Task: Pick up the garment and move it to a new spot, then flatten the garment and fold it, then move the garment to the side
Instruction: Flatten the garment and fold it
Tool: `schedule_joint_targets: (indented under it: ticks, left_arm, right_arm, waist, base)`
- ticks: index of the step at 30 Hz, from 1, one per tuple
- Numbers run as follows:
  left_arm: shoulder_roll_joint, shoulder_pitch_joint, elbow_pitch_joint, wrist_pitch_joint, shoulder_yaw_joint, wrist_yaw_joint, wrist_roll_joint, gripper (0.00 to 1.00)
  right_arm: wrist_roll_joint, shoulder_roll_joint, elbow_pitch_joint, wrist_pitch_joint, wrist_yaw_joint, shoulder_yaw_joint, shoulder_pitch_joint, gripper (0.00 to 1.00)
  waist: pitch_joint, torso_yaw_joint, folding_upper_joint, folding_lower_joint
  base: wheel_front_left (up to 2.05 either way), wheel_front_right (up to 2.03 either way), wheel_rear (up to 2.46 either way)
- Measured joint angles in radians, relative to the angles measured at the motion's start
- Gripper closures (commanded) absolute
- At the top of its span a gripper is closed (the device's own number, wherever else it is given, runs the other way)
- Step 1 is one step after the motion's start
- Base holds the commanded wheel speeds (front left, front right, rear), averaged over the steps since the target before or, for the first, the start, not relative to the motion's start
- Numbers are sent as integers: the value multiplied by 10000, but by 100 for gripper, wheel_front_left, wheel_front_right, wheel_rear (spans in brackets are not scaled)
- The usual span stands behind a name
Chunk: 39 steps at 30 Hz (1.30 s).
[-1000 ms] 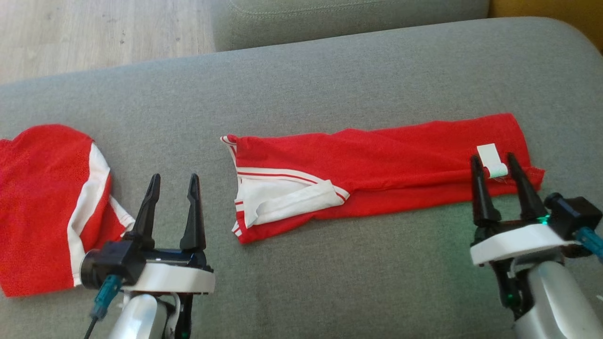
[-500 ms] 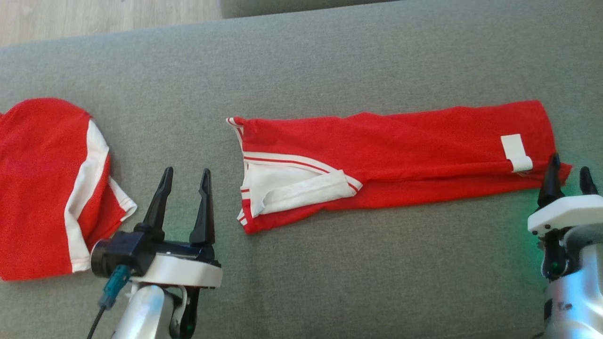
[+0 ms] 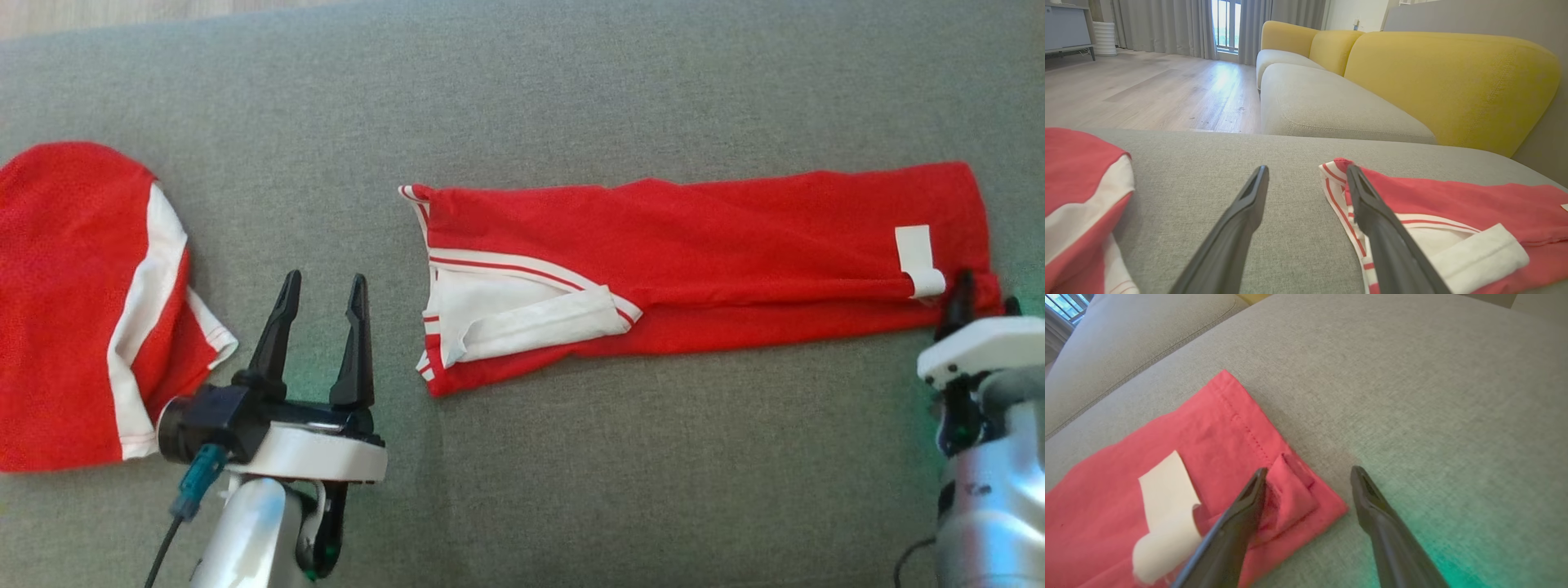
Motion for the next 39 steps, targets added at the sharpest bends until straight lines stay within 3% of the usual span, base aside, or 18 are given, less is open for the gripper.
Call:
schedule_joint_targets:
  ticks: [9,11,12,20,30,34,39]
  left_arm:
    - [-42,-156,33,0,232,-84,104,0]
    - [-46,-221,56,0,255,-86,104,0]
    - [-48,-232,58,0,265,-88,113,0]
    - [-63,-233,184,0,286,-173,182,0]
    - [-79,-174,207,0,313,-182,180,0]
    - [-82,-135,211,0,322,-182,171,0]
    - [-82,125,213,0,320,-169,38,0]
  right_arm:
    - [1239,-159,798,-291,0,1241,-537,0]
    - [1413,-182,863,-355,0,1406,-541,70]
    - [1419,-182,882,-412,0,1450,-539,100]
    - [796,-98,779,-709,0,1164,-397,100]
    - [-729,-700,84,-972,0,-696,-221,100]
    - [-1122,-476,-155,-966,0,-794,-222,100]
    - [-1135,-94,-667,-955,0,-130,-216,100]
  waist:
    - [204,-131,0,0]
    - [202,-175,0,0]
    - [195,-197,0,0]
    - [-27,-293,0,0]
    - [-476,-226,0,0]
    - [-670,-193,0,0]
    - [-1006,-185,0,-1]
  base:
    - [0,0,0]
    - [0,0,0]
    - [0,0,0]
    - [0,0,0]
    - [0,0,0]
    - [0,0,0]
    - [0,0,0]
